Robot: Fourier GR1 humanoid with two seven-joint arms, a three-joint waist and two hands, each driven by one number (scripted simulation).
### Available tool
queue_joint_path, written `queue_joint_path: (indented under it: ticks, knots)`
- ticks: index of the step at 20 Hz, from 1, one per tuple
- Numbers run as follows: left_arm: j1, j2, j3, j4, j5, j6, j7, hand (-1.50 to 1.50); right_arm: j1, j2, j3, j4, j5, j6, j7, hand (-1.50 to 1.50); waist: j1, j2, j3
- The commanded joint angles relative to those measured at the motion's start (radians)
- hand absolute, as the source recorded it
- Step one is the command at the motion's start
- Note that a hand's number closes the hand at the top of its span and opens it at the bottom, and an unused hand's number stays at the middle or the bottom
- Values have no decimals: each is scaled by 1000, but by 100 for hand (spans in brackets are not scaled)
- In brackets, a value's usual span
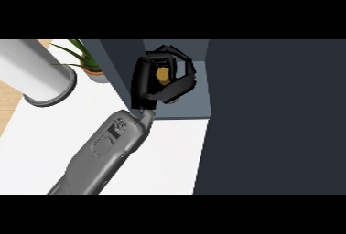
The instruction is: Pick up the wine, place it into the cabinet and close the cabinet
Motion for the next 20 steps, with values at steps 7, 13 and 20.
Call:
queue_joint_path:
  ticks: [7,13,20]
  knots:
    - [-61,-77,63,221,-31,-34,-122,150,55,-2,-48,-103,-141,36,19,-150,-5,1,0]
    - [-24,-78,38,303,26,-52,-205,150,17,4,-50,-56,-134,31,8,-150,1,0,0]
    - [-55,-78,-6,417,96,-24,-278,150,45,21,-43,-25,-135,51,-38,-150,-7,3,0]
